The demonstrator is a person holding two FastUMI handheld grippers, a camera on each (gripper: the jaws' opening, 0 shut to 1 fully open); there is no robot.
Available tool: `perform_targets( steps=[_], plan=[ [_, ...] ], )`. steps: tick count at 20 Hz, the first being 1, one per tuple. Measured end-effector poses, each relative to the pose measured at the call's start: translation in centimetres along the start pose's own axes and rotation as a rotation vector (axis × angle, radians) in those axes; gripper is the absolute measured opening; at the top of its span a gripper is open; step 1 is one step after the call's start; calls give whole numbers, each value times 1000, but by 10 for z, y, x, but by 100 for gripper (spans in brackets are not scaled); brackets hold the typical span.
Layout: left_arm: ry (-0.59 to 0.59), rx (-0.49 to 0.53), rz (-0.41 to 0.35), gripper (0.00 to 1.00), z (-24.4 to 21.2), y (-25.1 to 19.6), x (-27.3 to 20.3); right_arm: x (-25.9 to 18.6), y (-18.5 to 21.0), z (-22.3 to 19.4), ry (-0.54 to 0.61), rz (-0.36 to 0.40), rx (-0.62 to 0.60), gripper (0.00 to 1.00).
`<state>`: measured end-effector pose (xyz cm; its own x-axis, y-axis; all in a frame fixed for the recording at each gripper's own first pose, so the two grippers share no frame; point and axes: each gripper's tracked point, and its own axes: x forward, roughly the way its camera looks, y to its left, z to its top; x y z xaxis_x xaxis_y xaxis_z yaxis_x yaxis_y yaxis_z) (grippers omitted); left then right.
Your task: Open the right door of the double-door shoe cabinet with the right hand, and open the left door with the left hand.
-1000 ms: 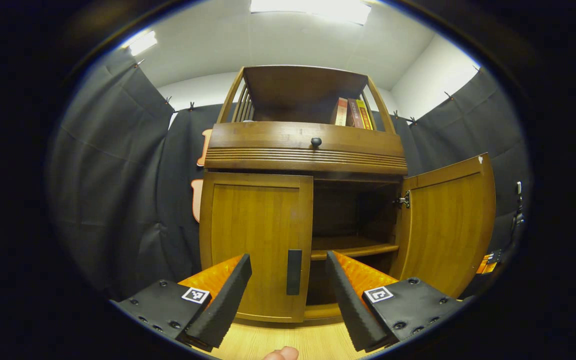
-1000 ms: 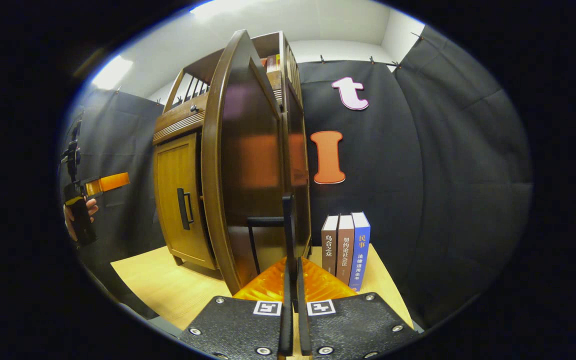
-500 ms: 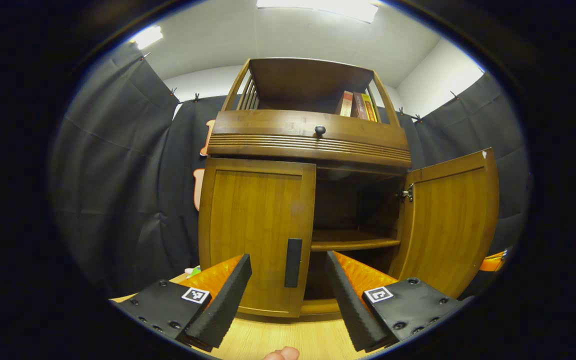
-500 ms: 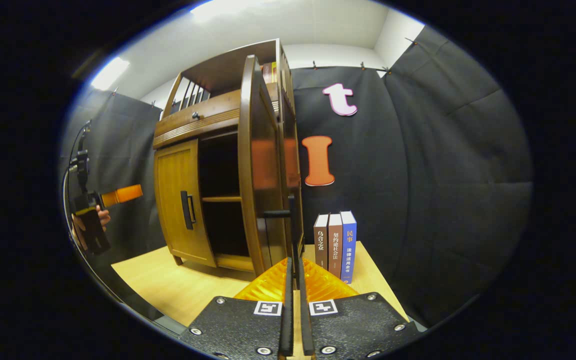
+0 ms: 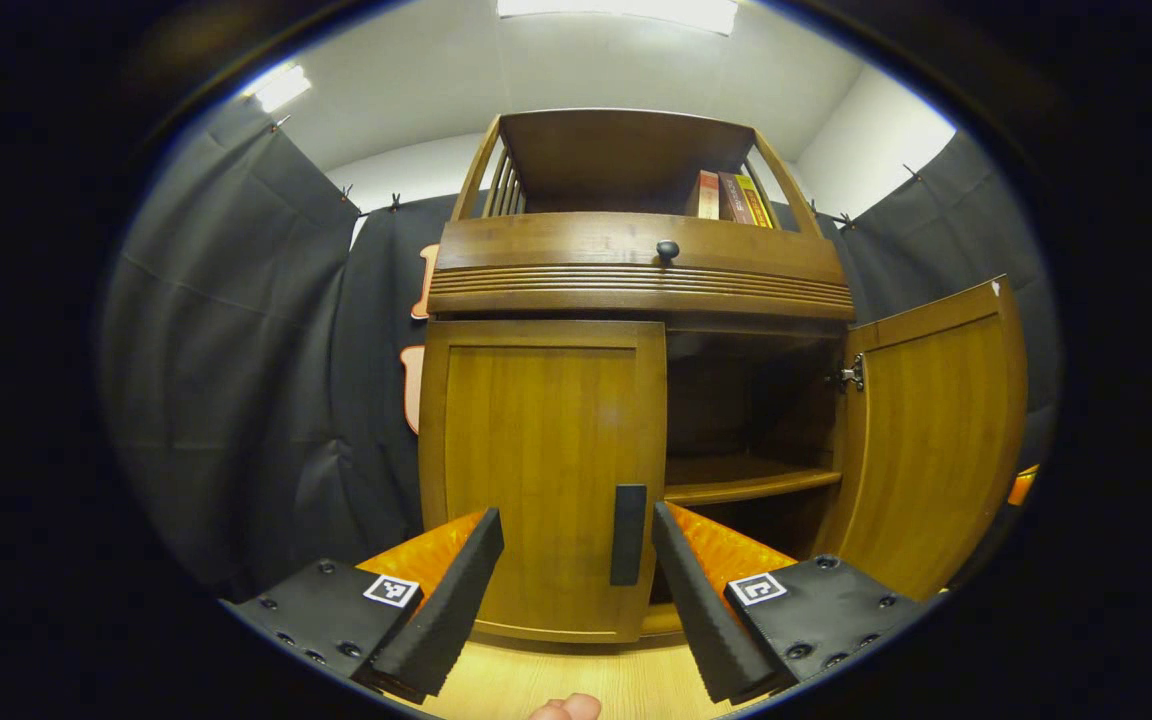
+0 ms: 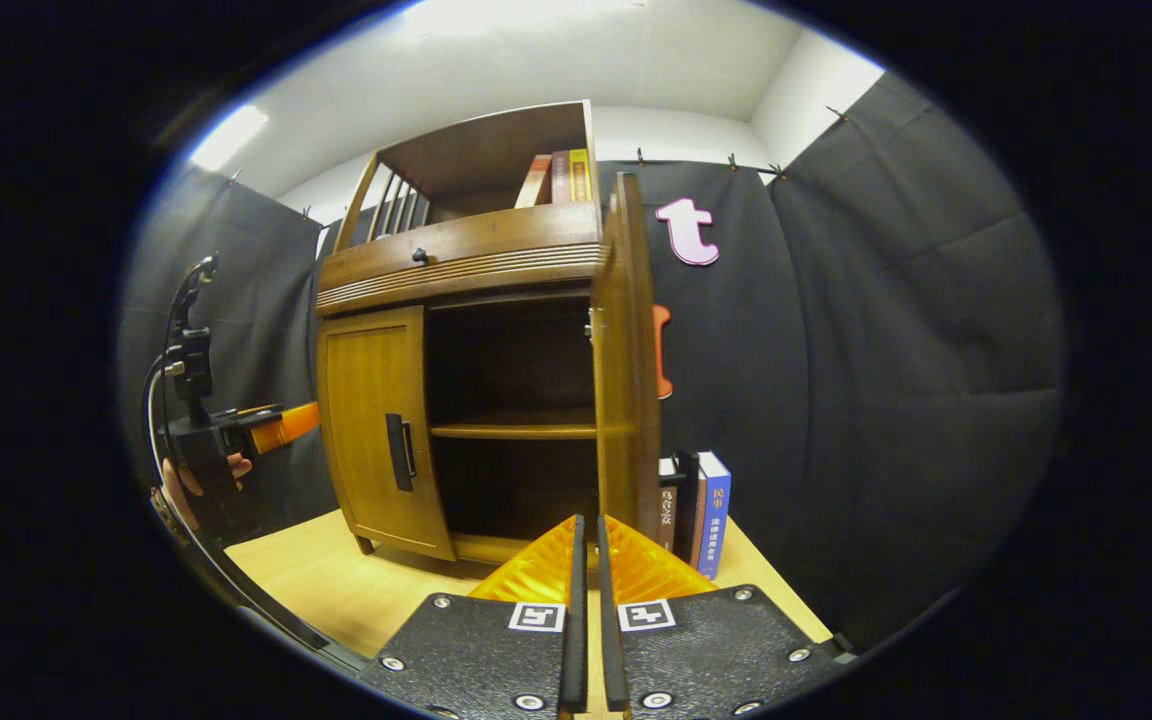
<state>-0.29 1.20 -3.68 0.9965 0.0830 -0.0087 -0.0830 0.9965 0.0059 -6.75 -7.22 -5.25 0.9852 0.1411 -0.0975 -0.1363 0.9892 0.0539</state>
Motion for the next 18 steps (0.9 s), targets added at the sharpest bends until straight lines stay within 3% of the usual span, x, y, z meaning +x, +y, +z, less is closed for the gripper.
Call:
perform_targets(
  steps=[3,10,15,16,18],
  plan=[
    [3,-12,-15,98,4,7,9,9,34,-1,-10,50,55,7],
    [32,6,-55,97,-7,7,54,21,67,-21,20,71,-3,86],
    [69,5,-68,99,-42,-2,100,16,78,-17,7,90,16,88],
    [80,4,-71,97,-51,-4,109,14,75,-19,8,83,11,98],
    [111,1,-93,95,-65,-13,125,12,69,-21,17,63,4,99]
  ],
)
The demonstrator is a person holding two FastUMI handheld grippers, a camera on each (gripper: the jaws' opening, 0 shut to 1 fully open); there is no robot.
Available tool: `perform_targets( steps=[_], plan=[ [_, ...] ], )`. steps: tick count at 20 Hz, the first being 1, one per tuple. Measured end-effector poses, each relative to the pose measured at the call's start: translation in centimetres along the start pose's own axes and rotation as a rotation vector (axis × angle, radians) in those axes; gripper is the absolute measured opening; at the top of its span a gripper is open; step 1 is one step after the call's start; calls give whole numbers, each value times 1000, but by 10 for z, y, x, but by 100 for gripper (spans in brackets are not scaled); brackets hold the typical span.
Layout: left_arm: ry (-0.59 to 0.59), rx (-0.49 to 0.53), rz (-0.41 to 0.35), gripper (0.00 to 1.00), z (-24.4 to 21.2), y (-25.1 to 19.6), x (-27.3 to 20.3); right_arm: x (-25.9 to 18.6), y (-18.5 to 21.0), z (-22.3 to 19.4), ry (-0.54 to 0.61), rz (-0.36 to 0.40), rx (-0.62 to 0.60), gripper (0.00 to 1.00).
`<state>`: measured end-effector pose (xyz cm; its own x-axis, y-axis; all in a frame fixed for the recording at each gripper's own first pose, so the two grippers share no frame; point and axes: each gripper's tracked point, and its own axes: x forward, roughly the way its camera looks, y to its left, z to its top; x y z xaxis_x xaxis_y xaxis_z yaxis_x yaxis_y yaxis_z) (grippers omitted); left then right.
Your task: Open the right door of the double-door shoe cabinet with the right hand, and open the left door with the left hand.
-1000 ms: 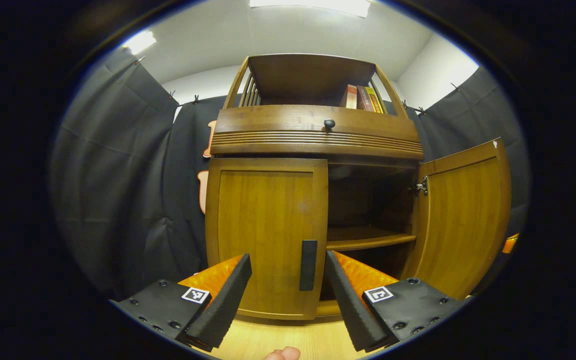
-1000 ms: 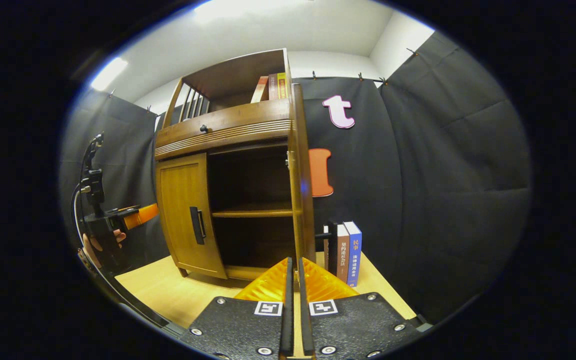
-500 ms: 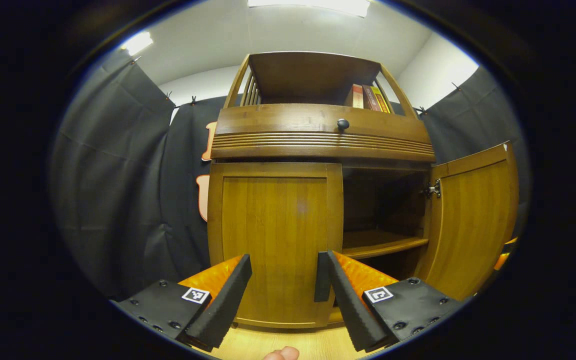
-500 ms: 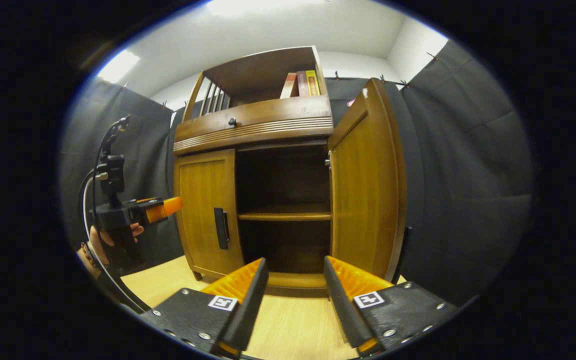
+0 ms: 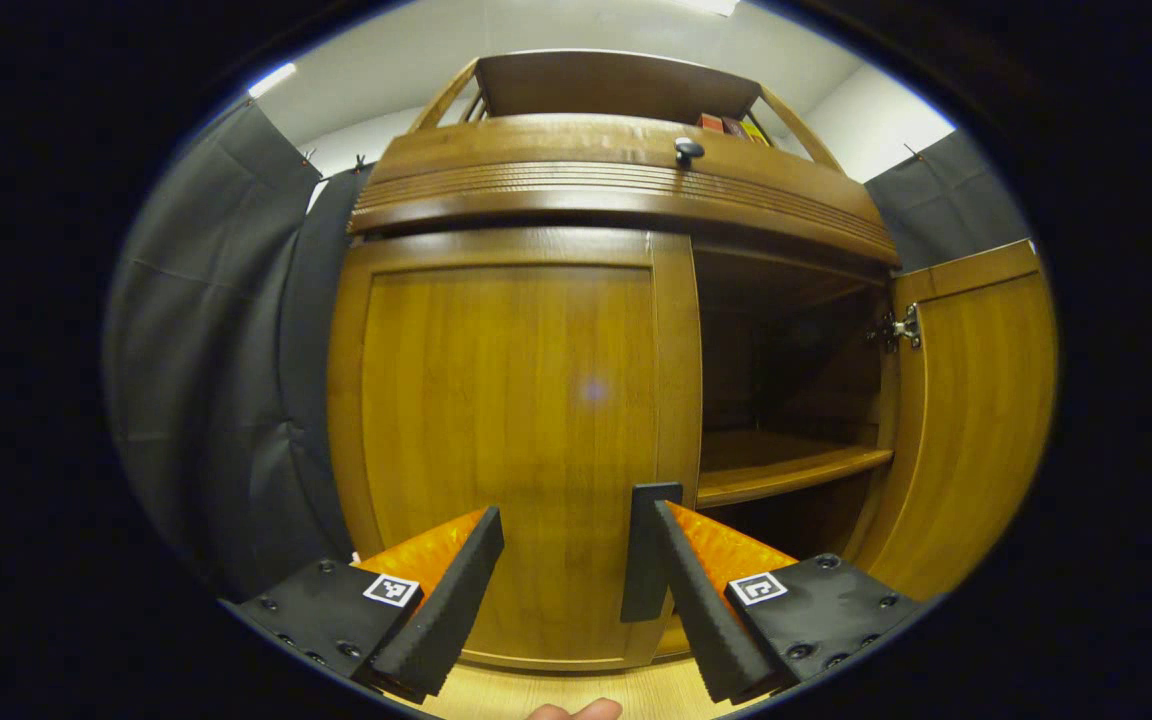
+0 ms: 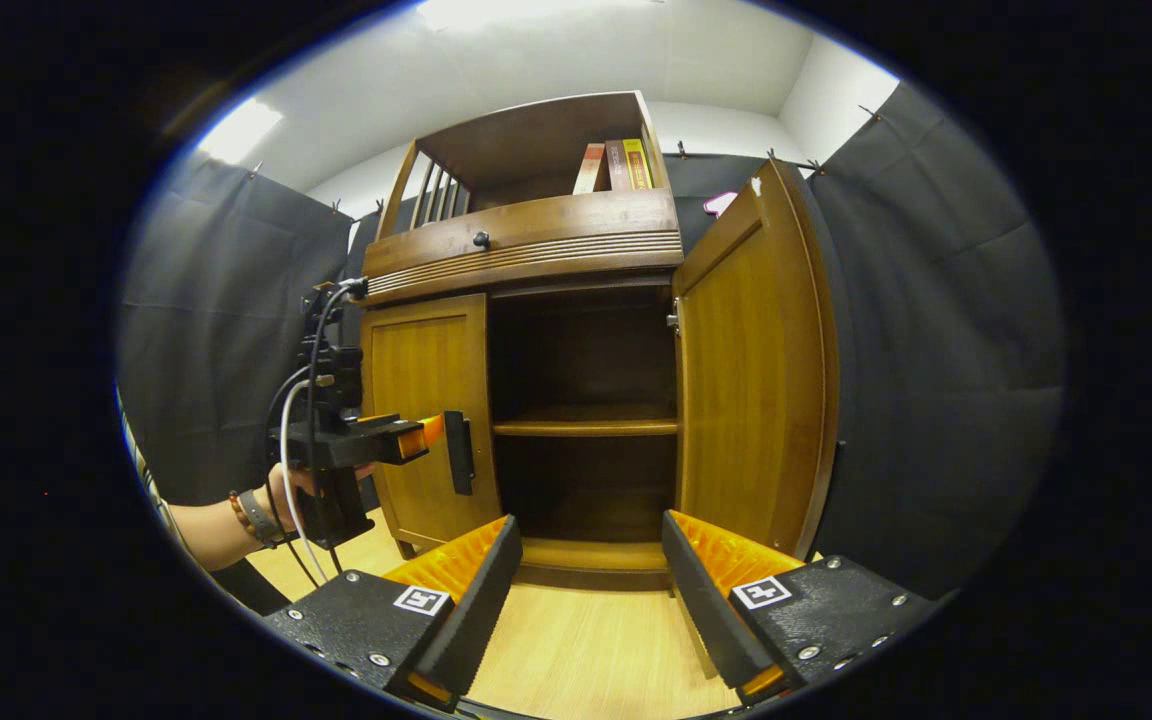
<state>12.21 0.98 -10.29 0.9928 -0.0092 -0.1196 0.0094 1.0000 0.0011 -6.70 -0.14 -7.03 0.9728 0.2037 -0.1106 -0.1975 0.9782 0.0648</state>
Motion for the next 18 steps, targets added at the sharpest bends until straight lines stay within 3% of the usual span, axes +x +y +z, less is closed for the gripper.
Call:
perform_targets(
  steps=[1,2,3,5,6,9,14,16,18],
  plan=[
    [22,8,-12,95,-7,-5,5,-2,-3,-1,2,-9,2,88],
    [29,14,-15,96,-12,-7,10,-3,-4,-2,5,-16,5,88],
    [26,7,-40,96,-16,-14,14,-4,-6,-4,8,-22,7,99],
    [25,25,-32,96,-20,-15,18,-6,-10,-5,10,-34,10,99],
    [30,40,-16,96,-25,-14,22,-6,-10,-4,8,-35,11,88],
    [51,38,2,96,-39,-17,39,-6,-11,-3,6,-31,12,87],
    [58,-32,-46,71,-49,-31,45,-5,-13,-5,2,-40,6,87],
    [62,-29,-72,61,-49,-45,47,-7,-11,-7,7,-33,8,87],
    [68,12,-49,51,-49,-42,46,-10,-10,-8,12,-30,1,87]
  ],
)
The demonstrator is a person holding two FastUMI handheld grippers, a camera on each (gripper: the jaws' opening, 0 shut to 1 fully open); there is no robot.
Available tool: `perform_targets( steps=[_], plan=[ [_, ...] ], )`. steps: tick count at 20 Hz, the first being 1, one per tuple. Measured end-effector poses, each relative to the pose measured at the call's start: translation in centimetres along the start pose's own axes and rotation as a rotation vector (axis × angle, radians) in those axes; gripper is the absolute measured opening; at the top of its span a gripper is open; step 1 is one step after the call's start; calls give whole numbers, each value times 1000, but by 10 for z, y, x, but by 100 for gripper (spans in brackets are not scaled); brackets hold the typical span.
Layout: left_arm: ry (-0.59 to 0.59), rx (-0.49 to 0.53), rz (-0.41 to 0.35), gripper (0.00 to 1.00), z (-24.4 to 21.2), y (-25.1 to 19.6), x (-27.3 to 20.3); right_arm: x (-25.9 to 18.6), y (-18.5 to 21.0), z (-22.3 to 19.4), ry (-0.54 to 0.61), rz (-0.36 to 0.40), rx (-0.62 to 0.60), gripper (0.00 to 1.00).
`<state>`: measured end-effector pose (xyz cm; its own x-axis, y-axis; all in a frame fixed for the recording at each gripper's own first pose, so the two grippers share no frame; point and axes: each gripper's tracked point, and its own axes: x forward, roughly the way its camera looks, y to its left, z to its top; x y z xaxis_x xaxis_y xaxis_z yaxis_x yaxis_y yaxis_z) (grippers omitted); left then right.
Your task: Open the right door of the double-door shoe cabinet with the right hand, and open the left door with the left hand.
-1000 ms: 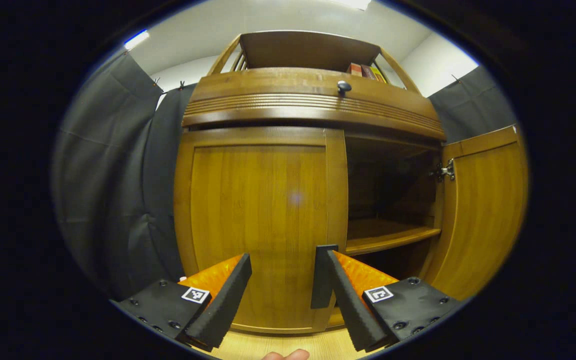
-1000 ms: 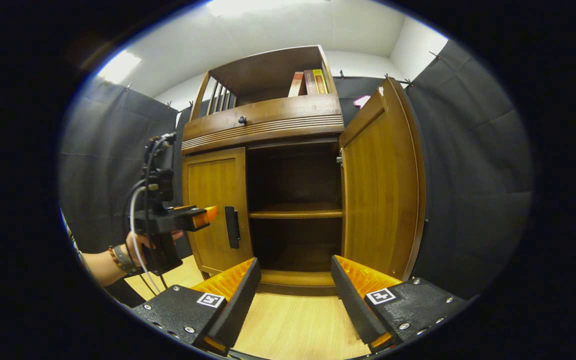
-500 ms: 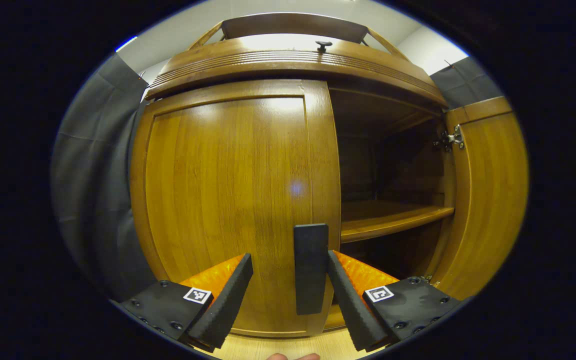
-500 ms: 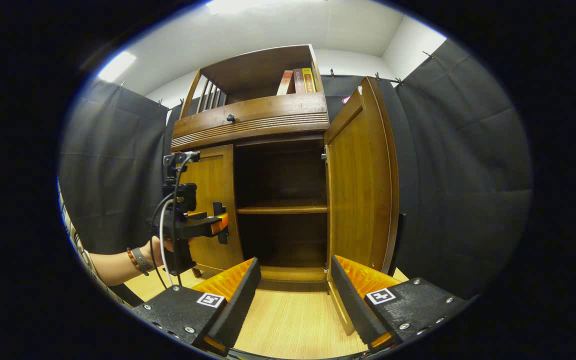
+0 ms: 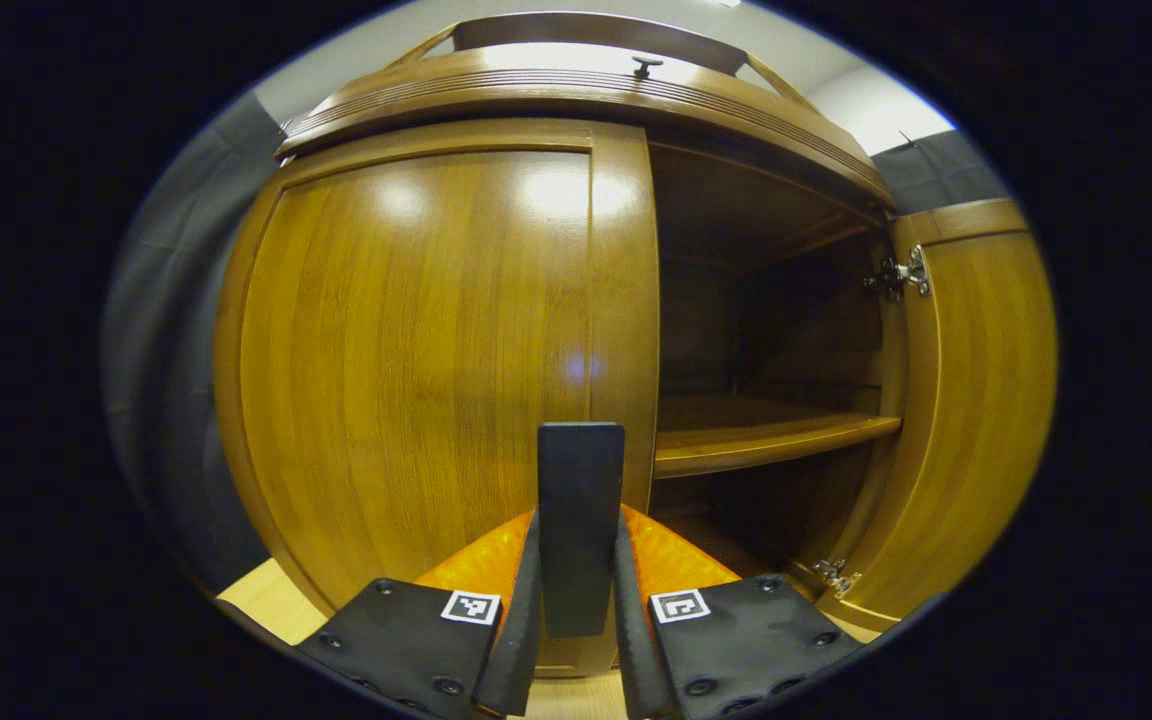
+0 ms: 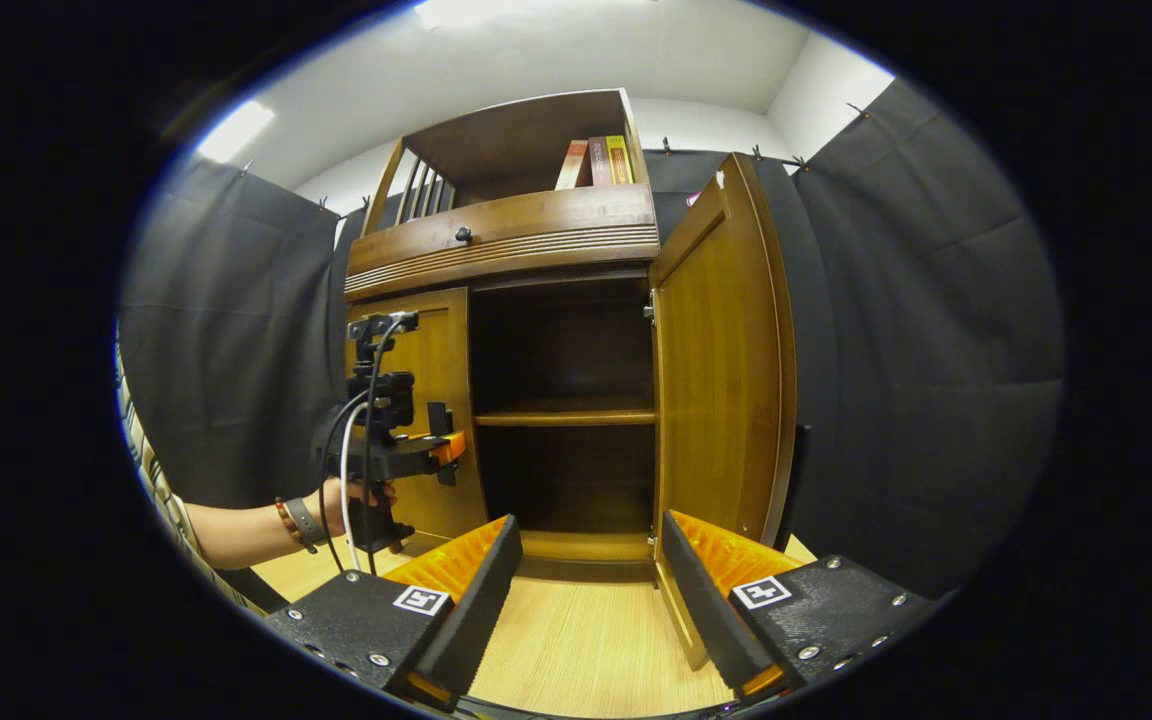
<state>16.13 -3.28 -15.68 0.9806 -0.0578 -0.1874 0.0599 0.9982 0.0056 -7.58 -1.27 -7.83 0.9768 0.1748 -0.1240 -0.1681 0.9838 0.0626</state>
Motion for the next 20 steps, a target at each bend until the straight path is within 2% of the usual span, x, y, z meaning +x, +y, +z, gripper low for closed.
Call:
perform_targets(
  steps=[3,11,15,20],
  plan=[
    [20,-23,-6,36,-2,-1,-3,-5,3,1,-5,2,-10,87],
    [62,-1,23,35,0,12,-76,-11,13,-2,-6,26,-2,87],
    [62,-21,41,34,0,29,-119,1,24,-4,4,78,1,88],
    [55,-40,132,33,2,64,-172,23,47,2,-9,146,4,88]
  ],
)
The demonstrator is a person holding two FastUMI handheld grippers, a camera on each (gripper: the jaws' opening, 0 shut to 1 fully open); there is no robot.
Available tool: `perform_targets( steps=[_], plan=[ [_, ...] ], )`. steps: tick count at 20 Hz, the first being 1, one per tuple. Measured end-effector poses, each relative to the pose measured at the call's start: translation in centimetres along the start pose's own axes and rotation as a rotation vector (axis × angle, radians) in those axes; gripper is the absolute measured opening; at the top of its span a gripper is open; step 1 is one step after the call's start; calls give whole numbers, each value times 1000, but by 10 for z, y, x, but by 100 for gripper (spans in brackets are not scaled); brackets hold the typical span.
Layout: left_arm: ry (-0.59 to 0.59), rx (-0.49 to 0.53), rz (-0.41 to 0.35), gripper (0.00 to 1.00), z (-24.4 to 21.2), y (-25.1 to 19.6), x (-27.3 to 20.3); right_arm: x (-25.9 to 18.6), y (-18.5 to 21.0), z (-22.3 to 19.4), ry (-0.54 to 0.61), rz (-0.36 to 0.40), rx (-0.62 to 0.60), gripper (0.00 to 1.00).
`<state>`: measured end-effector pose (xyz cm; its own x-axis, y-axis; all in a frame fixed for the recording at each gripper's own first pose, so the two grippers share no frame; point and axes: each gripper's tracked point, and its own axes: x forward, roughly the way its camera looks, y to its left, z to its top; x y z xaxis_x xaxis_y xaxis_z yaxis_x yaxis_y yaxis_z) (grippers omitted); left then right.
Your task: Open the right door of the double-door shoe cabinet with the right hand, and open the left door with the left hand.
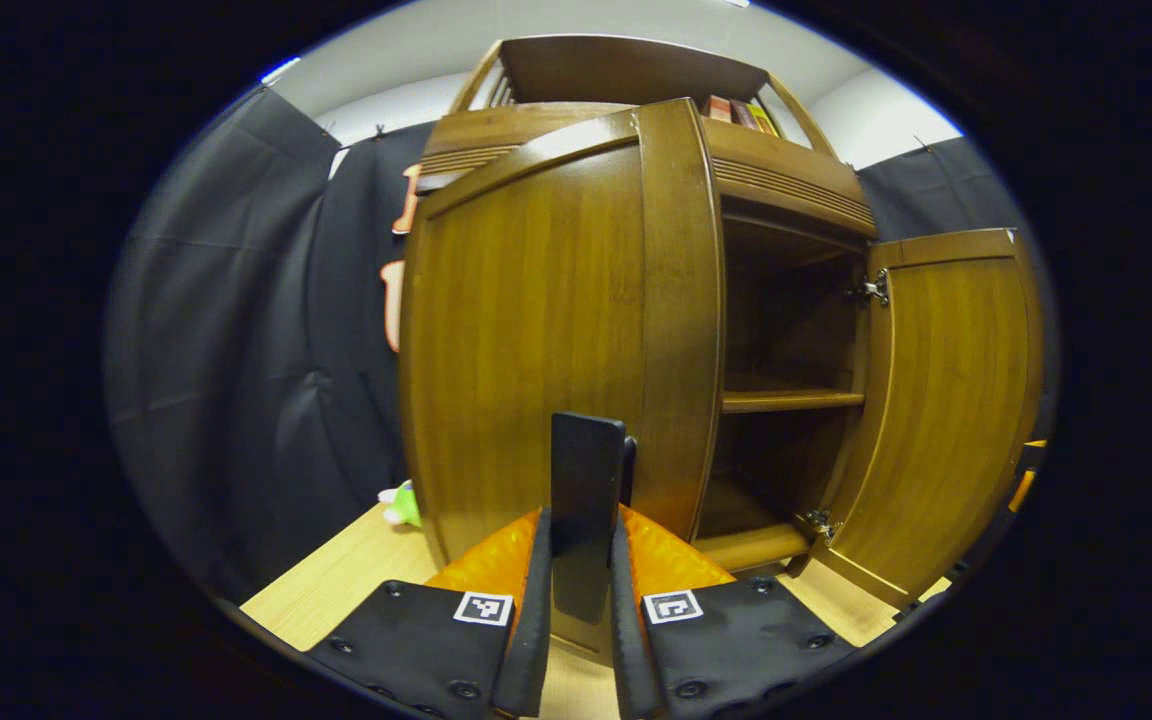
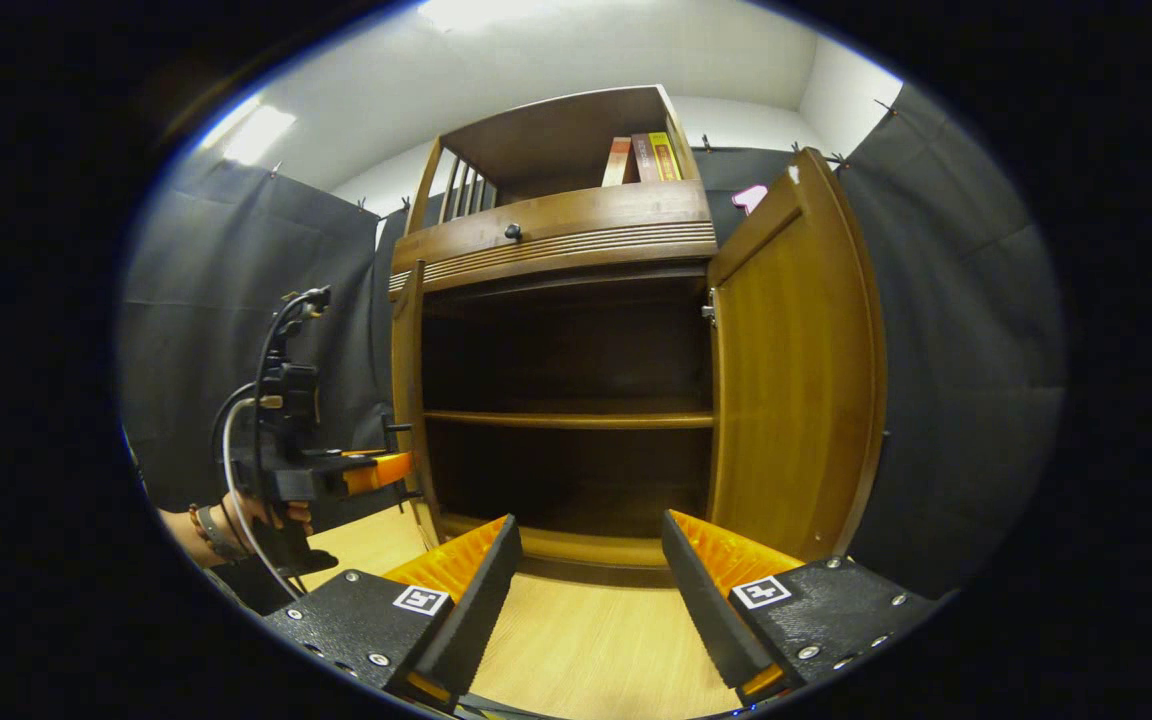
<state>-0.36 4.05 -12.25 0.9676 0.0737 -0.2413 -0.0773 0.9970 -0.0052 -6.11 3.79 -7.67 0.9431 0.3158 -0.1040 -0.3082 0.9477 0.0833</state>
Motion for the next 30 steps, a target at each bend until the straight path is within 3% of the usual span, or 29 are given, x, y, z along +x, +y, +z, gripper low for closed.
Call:
perform_targets(
  steps=[2,8,16,20,22,23,24,25,30],
  plan=[
    [-5,-8,23,35,-1,15,-12,8,8,-1,2,22,8,88],
    [-24,24,38,24,1,50,-40,24,26,-3,4,37,-2,88],
    [-42,68,-91,22,5,102,-57,44,56,-11,27,27,-22,87],
    [-45,126,-87,21,2,146,-57,54,77,-11,18,33,-25,87],
    [-50,98,-91,12,3,170,-51,58,87,-12,15,35,-29,87],
    [-49,54,-112,14,1,178,-51,59,91,-13,13,36,-31,87],
    [-49,23,-125,5,3,185,-51,61,96,-13,13,37,-33,87],
    [-50,9,-141,12,2,191,-51,63,99,-14,16,36,-37,87],
    [-54,35,-167,13,0,209,-51,69,107,-14,22,36,-50,87]
  ],
)
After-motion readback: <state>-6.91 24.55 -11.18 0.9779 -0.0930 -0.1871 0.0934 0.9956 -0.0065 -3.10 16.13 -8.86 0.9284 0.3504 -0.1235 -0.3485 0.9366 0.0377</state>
